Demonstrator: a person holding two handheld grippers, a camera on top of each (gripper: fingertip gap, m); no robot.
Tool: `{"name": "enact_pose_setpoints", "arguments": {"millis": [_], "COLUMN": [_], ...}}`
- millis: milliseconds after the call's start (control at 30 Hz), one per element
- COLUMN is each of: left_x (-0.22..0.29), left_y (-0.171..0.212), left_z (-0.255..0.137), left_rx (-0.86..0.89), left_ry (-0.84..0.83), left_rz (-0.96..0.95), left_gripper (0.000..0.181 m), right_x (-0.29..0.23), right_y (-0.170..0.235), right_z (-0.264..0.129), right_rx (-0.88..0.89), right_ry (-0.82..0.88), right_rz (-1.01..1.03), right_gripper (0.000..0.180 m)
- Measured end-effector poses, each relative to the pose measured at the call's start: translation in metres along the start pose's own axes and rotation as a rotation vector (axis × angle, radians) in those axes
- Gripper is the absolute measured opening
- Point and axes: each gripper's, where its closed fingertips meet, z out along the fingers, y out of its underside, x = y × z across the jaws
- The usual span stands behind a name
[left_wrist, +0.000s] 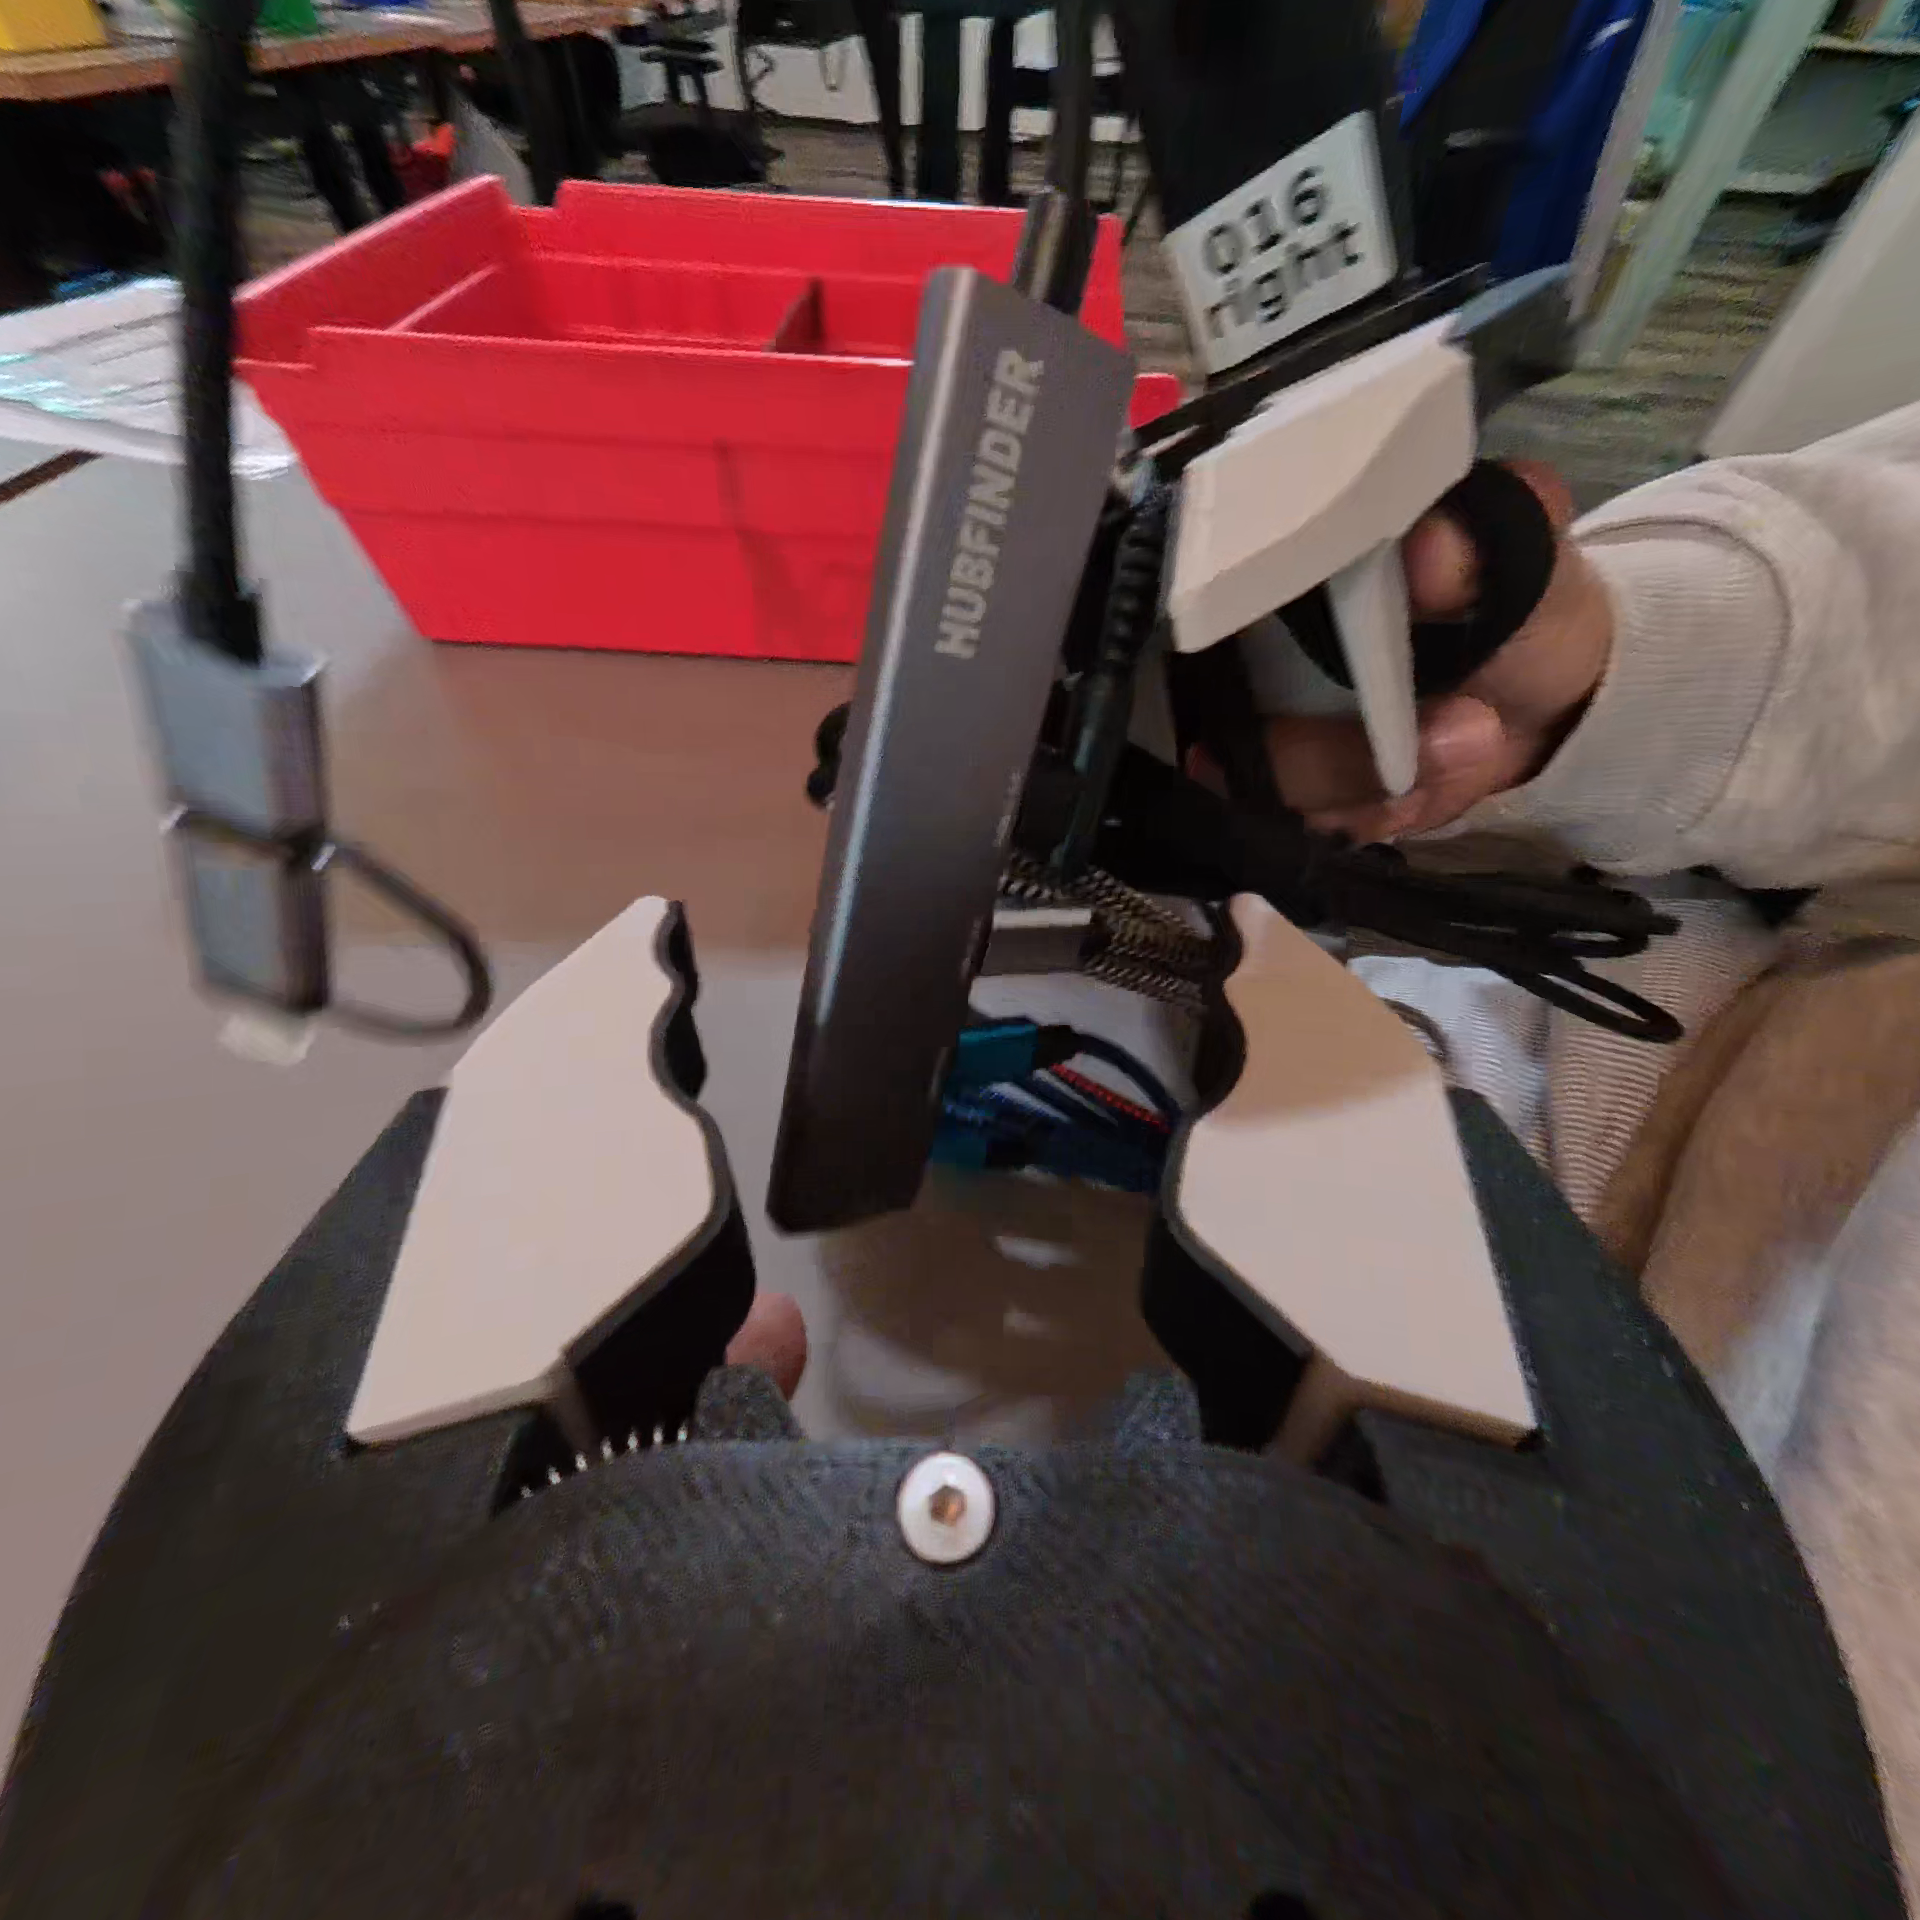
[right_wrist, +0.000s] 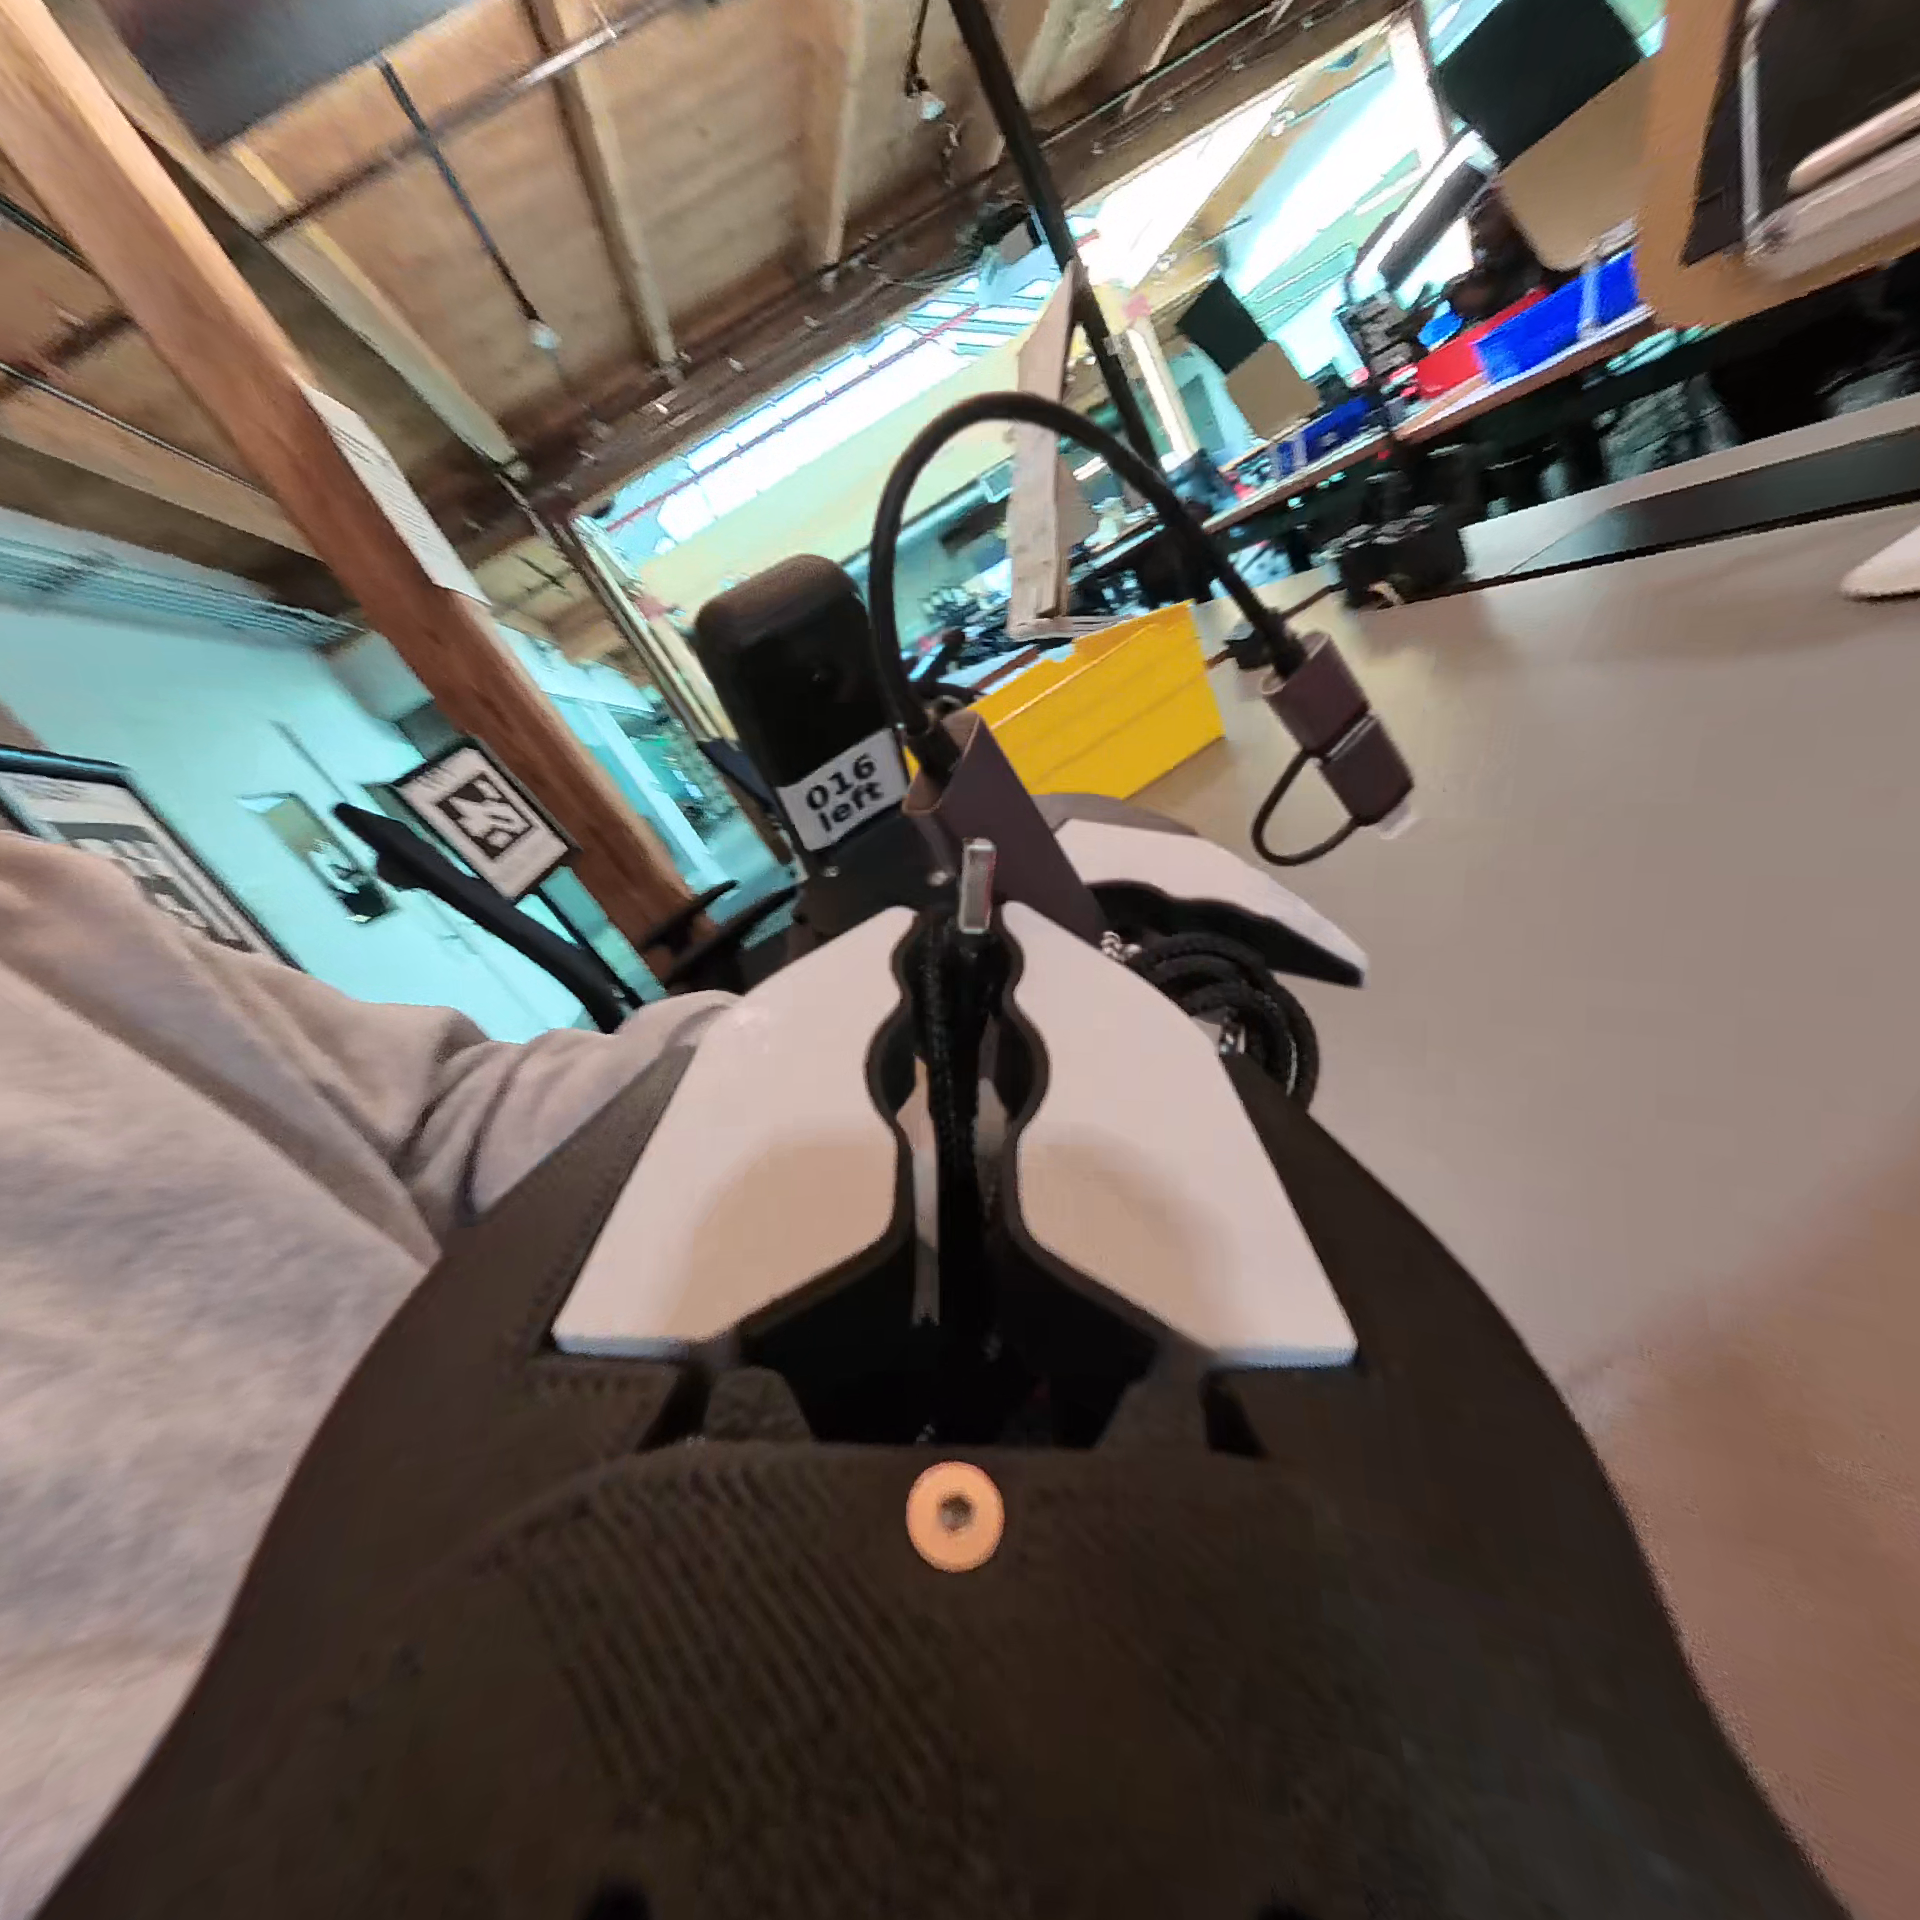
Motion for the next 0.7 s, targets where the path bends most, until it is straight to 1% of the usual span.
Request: {"name": "enact_pose_setpoints", "arguments": {"millis": [33,67,100,133,200,267,333,433,500,600,667,700], "left_x": [0.008,0.014,0.015,0.015,0.016,0.010,0.004,-0.011,-0.026,-0.047,-0.056,-0.058], "left_y": [-0.002,-0.003,-0.004,-0.006,-0.011,-0.009,-0.006,-0.006,-0.006,-0.005,-0.006,-0.006], "left_z": [0.000,-0.001,-0.002,-0.004,-0.012,-0.014,-0.014,-0.018,-0.025,-0.036,-0.042,-0.043], "left_rx": [0.010,0.014,0.018,0.025,0.057,0.043,0.029,0.066,0.117,0.212,0.262,0.271], "left_ry": [0.048,0.092,0.108,0.131,0.199,0.223,0.210,0.150,0.104,0.034,-0.017,-0.043], "left_rz": [-0.006,-0.020,-0.043,-0.075,-0.180,-0.323,-0.385,-0.480,-0.556,-0.653,-0.678,-0.670], "left_gripper": [0.082,0.071,0.066,0.057,0.025,0.019,0.017,0.015,0.012,0.012,0.012,0.012], "right_x": [-0.002,-0.002,-0.002,0.001,0.011,0.024,0.036,0.057,0.065,0.069,0.063,0.057], "right_y": [0.000,-0.001,-0.003,-0.005,-0.006,-0.005,-0.005,-0.009,-0.015,-0.021,-0.024,-0.024], "right_z": [0.001,0.000,0.000,-0.002,-0.005,-0.006,-0.007,-0.020,-0.030,-0.039,-0.038,-0.034], "right_rx": [0.007,0.022,0.041,0.052,0.065,0.055,0.057,0.076,0.086,0.044,0.006,-0.014], "right_ry": [-0.020,-0.034,-0.045,-0.041,0.007,0.088,0.174,0.320,0.401,0.525,0.581,0.579], "right_rz": [0.031,0.059,0.089,0.115,0.133,0.129,0.109,0.078,0.025,-0.149,-0.314,-0.400], "right_gripper": [0.010,0.010,0.010,0.010,0.011,0.015,0.019,0.039,0.044,0.046,0.040,0.037]}}
